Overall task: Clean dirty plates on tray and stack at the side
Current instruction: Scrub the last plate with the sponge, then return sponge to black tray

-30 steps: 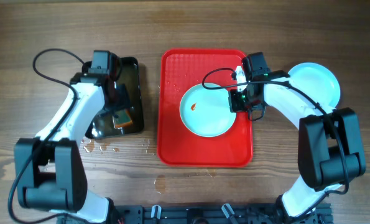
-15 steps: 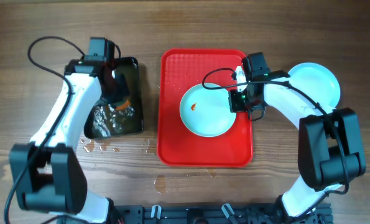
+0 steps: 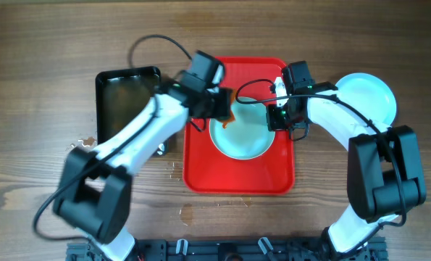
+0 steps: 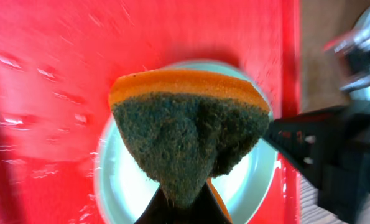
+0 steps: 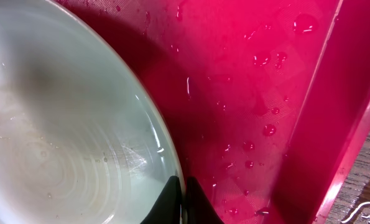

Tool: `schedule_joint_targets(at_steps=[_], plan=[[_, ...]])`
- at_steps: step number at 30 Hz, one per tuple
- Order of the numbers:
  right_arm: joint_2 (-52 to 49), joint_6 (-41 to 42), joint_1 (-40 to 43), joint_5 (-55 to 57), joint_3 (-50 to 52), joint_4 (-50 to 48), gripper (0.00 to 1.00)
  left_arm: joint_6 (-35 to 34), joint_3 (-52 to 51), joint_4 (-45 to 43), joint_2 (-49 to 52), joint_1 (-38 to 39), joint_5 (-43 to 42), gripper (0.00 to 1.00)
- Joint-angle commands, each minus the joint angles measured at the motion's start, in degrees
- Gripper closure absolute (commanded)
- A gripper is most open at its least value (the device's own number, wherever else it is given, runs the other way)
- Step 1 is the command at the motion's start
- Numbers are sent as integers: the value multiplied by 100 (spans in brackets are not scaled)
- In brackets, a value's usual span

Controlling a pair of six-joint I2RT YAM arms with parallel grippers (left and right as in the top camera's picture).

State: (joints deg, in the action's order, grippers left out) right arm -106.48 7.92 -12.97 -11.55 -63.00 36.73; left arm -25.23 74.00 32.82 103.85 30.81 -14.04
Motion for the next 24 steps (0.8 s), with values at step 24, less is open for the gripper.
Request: schedule_joint_targets(at_steps=[24], plan=[[-2, 706, -13, 328, 72, 310, 96, 424, 1303, 2140, 1427, 216, 4286, 96]])
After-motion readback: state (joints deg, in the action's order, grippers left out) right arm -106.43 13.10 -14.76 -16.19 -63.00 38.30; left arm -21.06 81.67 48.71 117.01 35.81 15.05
